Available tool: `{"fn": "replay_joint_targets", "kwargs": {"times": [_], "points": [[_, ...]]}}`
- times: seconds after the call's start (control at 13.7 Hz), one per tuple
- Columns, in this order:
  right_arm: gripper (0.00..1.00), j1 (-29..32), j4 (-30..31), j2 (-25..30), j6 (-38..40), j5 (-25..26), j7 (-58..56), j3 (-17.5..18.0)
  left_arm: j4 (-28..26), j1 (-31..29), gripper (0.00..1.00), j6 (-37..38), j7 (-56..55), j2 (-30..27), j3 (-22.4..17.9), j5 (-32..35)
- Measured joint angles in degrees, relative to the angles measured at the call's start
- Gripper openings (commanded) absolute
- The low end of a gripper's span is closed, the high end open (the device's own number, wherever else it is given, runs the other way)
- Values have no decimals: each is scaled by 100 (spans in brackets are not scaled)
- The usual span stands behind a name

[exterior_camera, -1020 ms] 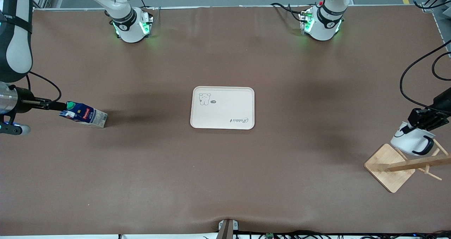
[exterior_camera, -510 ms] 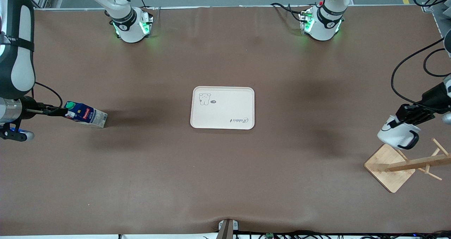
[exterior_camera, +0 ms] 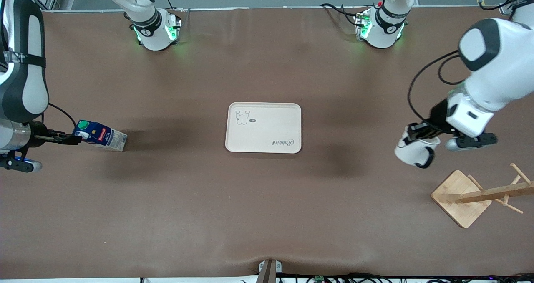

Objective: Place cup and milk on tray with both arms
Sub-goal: 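Lift the mug off the stand and carry it over the tray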

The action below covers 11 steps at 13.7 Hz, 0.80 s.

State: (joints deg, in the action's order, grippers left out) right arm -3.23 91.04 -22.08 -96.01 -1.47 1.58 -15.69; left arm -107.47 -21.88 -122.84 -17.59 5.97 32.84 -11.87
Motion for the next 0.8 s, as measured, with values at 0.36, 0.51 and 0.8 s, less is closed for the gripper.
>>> {"fn": "replay_joint_targets", "kwargs": {"times": [0.36, 0.51, 0.8], "points": [[100, 15, 398, -21, -281, -4, 0, 4, 22, 983, 0, -3, -2160, 388, 268, 813], [100, 18, 634, -21, -625, -5, 0, 3, 142, 1494, 0, -10, -2888, 681, 278, 854], [59, 33, 1090, -17, -1127, -140, 0, 2, 531, 2377, 0, -18, -3912, 1475, 273, 860]]}}
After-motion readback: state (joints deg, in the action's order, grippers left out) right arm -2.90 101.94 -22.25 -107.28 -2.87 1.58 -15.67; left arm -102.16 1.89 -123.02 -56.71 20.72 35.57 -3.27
